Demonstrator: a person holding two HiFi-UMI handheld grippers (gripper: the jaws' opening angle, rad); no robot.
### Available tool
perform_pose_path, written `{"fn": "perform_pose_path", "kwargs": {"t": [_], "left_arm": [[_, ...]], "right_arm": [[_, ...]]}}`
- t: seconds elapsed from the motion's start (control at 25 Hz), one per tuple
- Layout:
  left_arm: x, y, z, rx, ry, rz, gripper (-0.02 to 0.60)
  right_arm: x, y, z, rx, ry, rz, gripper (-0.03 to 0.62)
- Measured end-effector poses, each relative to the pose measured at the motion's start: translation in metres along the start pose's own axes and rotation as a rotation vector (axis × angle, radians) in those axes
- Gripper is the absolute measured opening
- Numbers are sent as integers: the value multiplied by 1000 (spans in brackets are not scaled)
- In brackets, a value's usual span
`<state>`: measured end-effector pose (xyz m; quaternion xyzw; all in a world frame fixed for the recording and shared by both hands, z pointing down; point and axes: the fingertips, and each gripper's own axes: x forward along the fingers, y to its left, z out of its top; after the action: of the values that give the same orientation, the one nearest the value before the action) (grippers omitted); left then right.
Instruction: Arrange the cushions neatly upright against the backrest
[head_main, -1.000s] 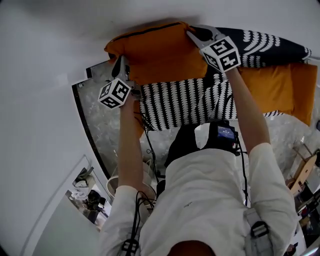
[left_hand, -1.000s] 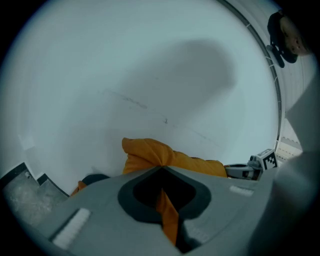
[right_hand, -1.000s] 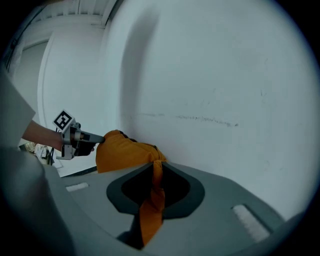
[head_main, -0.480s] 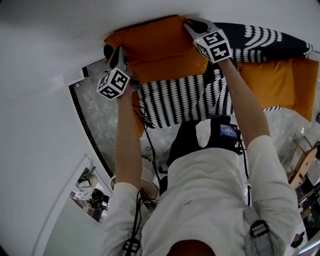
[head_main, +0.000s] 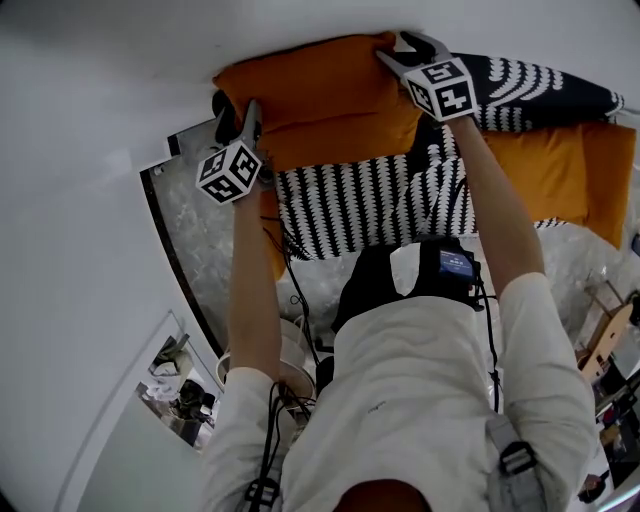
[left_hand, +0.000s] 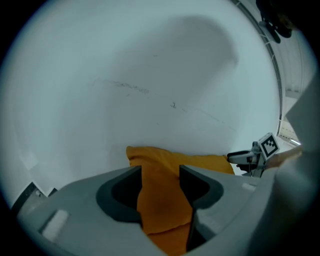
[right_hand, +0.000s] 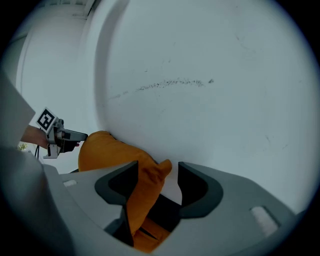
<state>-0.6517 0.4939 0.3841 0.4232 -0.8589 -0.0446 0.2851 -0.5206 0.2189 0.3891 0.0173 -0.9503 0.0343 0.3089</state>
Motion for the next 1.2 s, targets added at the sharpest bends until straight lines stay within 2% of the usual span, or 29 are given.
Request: {"fn": "perform_pose_path", "kwargs": {"t": [0.32,0.68,0.96,1.12,1.2], "left_arm": [[-30,-12,-12,-18,7,-1,222],[-75,-58,-29,-2,3,-34,222],[-109,-108,-47,16,-6,-59,217],[-119,-150,-58,-14,-12,-110,184],[-120,-178,-71,4,8,-142,127]], "right_arm": [[-28,21,-6,-24,-2,11,265],[-76,60,-24,-44,-8,56,270],[-130,70,-35,-47,-52,69,223],[-167,74,-44,-72,-73,75,186],[-188,74,-52,-95,-75,76,160]]}}
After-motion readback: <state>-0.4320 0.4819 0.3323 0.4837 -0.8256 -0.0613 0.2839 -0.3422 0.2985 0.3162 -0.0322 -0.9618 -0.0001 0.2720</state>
